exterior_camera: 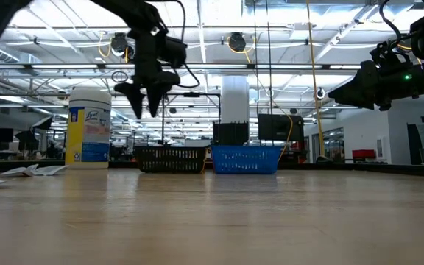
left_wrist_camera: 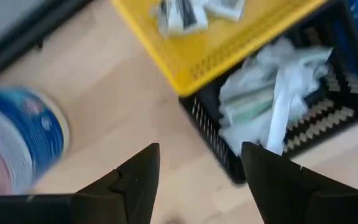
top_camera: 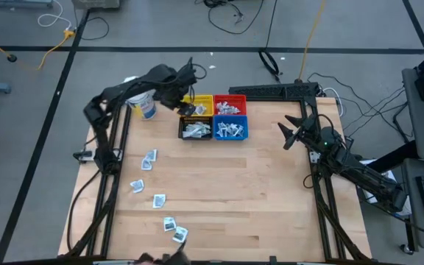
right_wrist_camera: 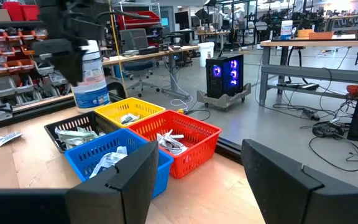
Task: Pick & Place First Aid Supplies
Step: Put the gray towelette pack into the yellow basket
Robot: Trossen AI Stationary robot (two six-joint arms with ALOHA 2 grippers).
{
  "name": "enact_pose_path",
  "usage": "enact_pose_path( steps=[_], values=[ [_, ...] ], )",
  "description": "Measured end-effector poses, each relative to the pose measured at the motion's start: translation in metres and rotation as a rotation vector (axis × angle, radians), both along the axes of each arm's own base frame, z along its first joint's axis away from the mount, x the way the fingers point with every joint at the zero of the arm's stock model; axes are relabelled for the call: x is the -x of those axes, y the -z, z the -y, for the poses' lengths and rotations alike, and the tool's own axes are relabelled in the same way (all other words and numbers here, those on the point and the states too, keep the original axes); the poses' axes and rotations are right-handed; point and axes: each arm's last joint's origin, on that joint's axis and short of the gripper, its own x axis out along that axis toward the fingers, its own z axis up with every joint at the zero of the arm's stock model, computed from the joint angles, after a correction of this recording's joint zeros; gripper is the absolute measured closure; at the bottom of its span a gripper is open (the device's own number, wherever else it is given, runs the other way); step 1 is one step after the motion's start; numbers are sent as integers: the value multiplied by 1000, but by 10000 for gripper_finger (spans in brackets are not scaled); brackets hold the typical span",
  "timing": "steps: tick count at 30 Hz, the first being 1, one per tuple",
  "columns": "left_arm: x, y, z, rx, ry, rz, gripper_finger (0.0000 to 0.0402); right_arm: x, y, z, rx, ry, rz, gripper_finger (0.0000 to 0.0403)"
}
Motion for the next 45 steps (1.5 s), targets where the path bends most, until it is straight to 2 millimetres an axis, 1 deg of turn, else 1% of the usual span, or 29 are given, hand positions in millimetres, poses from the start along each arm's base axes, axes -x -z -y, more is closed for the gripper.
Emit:
enact_pose_path(
  steps=[7, 14, 18, 22, 25, 28, 36, 45],
  values=[
    [35, 3, 44, 9, -15, -2, 148, 0, 0, 0, 0, 0, 0, 174],
    [71, 9, 81, 35, -43, -16, 138, 0, 0, 0, 0, 0, 0, 175],
    [88, 10, 99, 44, -54, -9, 141, 0, 0, 0, 0, 0, 0, 174],
    [101, 12, 113, 43, -69, -4, 143, 0, 0, 0, 0, 0, 0, 175],
    [106, 12, 120, 47, -70, -3, 139, 0, 0, 0, 0, 0, 0, 174],
    [109, 20, 125, 52, -70, -13, 138, 0, 0, 0, 0, 0, 0, 175],
    [111, 54, 136, 52, -64, -54, 148, 0, 0, 0, 0, 0, -1, 175],
    [109, 94, 144, 22, -35, -16, 152, 0, 0, 0, 0, 0, -1, 174]
  ],
)
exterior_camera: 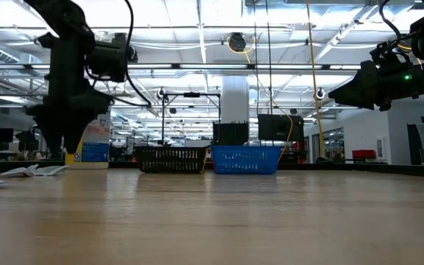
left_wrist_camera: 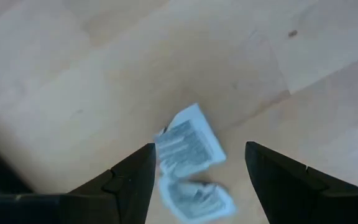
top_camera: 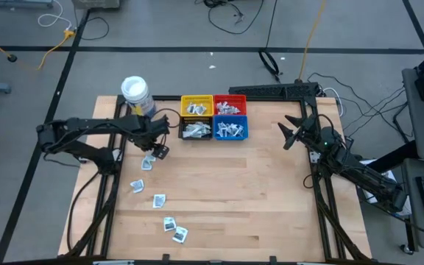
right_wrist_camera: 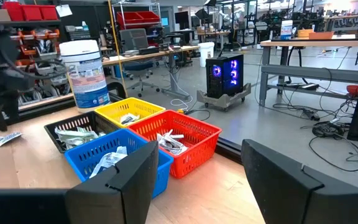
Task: Pick & Place First Aid Supplies
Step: Put the gray towelette pack into the yellow basket
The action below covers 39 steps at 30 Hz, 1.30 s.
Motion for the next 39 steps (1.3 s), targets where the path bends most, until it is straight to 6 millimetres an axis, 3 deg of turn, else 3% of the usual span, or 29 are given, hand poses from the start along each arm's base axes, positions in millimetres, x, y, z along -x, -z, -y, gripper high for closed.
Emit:
enact_pose_path(
  steps=[6, 12, 17, 24, 27, 32, 39],
  values=[
    [-4, 23, 1, 2, 9, -14, 151, 0, 0, 0, 0, 0, 0, 174],
    [-2, 33, 1, -17, -4, -43, 169, 0, 0, 0, 0, 0, 0, 174],
    [-3, 33, 1, -18, 2, -40, 234, 0, 0, 0, 0, 0, 0, 174],
    [-4, 33, 1, -22, 6, -29, 373, 0, 0, 0, 0, 0, 0, 175],
    [-3, 32, 1, -21, 7, -25, 392, 0, 0, 0, 0, 0, 1, 174],
    [-4, 15, -2, -5, 23, -17, 398, 0, 0, 0, 0, 0, 0, 174],
    [-7, -32, -12, 11, 69, 9, 398, 0, 0, 0, 0, 0, 0, 175]
  ],
)
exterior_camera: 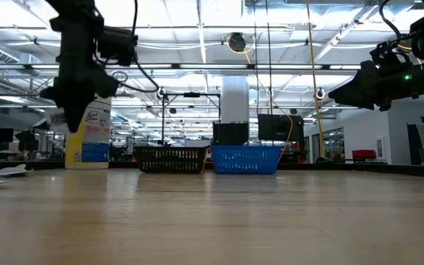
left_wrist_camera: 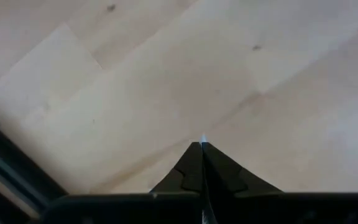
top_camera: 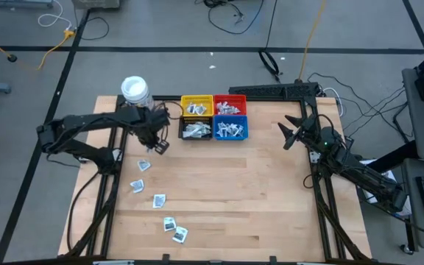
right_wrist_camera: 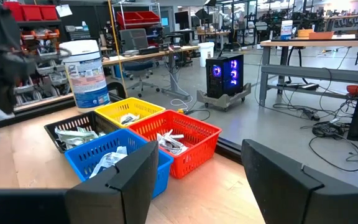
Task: Pick & Place First Aid Supplies
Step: Put the gray towelette pack into the yellow basket
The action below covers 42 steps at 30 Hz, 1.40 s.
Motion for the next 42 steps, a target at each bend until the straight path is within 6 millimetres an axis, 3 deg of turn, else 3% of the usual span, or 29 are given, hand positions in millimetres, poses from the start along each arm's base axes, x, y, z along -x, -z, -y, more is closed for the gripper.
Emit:
enact_pose_path(
  steps=[10, 18, 33, 42],
  values=[
    [-5, -48, -13, 50, 18, 78, 400, 0, 0, 0, 0, 0, 0, 174],
    [-38, -63, -58, 33, 43, 101, 400, 0, 0, 0, 0, 0, 0, 175],
    [-102, -74, -151, 2, 118, 114, 401, 0, 0, 0, 0, 0, 0, 175],
    [-132, -57, -193, -22, 143, 131, 401, 0, 0, 0, 0, 0, 0, 174]
  ],
)
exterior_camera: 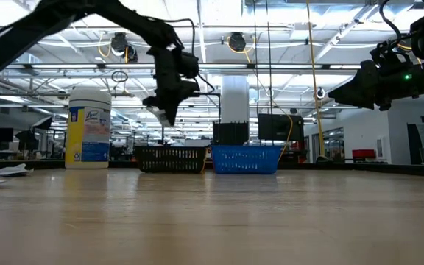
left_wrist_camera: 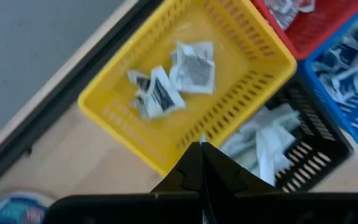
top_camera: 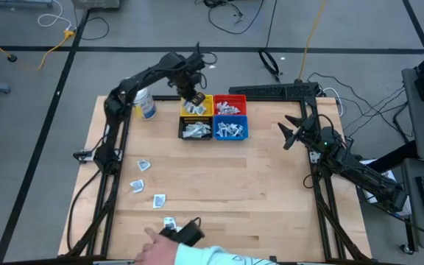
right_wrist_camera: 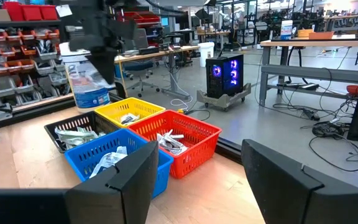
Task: Pick & Place First Aid Supplies
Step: Put the gray towelette pack into the yellow basket
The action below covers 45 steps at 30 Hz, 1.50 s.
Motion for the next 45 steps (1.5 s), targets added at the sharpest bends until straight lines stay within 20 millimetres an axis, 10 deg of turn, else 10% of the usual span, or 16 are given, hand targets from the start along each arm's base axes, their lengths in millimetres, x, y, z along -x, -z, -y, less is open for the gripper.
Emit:
enact_pose_path(
  steps=[18, 30, 45],
  values=[
    [-20, 58, -31, -26, 24, -60, 390, 0, 0, 0, 0, 0, 0, 175],
    [-21, 57, -31, -40, 7, -62, 205, 0, 0, 0, 0, 0, 0, 175],
    [-21, -12, 29, -17, -68, -33, 111, 0, 0, 0, 0, 0, 0, 175]
  ],
)
